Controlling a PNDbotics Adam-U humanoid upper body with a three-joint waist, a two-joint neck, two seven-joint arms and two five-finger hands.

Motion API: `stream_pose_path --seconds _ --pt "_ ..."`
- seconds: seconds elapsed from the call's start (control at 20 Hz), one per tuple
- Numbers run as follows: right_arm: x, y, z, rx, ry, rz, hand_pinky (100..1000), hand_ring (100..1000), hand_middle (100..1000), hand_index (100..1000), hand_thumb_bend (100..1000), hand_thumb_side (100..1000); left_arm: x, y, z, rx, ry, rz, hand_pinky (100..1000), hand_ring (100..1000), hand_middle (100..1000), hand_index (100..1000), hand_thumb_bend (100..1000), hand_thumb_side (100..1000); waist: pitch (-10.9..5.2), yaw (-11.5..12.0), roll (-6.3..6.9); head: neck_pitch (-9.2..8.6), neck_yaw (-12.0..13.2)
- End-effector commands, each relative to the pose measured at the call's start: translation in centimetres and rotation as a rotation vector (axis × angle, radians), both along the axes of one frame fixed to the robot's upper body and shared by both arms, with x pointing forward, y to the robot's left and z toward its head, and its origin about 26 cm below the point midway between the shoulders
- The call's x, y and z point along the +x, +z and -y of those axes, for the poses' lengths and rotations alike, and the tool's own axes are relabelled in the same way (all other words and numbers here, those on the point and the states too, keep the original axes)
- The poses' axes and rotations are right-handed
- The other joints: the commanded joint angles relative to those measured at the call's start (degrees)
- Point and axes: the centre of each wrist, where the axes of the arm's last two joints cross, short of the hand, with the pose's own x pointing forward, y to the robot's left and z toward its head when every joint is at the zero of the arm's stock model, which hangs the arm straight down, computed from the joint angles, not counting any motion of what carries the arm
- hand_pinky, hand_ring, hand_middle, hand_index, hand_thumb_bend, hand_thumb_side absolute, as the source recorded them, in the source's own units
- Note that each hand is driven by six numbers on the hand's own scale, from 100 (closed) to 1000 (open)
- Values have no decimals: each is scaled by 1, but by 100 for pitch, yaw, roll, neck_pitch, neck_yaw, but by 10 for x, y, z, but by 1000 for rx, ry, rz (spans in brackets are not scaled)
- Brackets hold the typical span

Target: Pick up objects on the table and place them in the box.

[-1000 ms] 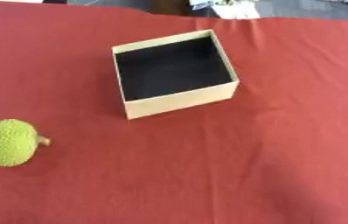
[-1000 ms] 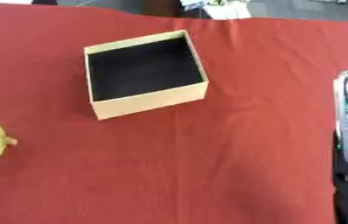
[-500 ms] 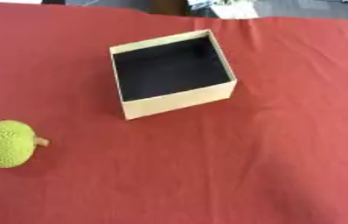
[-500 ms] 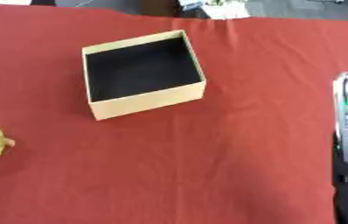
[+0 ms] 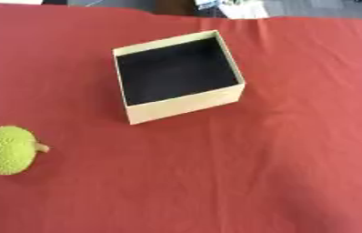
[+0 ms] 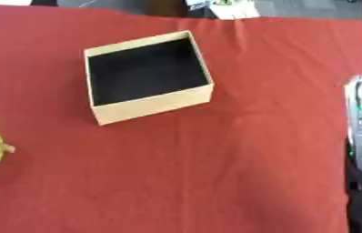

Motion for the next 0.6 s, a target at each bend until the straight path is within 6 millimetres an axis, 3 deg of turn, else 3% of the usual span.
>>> stream_pose_path --seconds 0.05,0.6 --pt "-5 10 0 -22 8 32 726 861 542 514 100 593 7 24 2 64 -40 -27 867 839 778 915 531 100 -106 -4 30 -61 24" --pt "-5 8 -1 -20 21 33 726 864 541 514 100 594 28 44 27 153 -109 -67 858 843 788 906 549 115 -102 -57 92 -82 94"
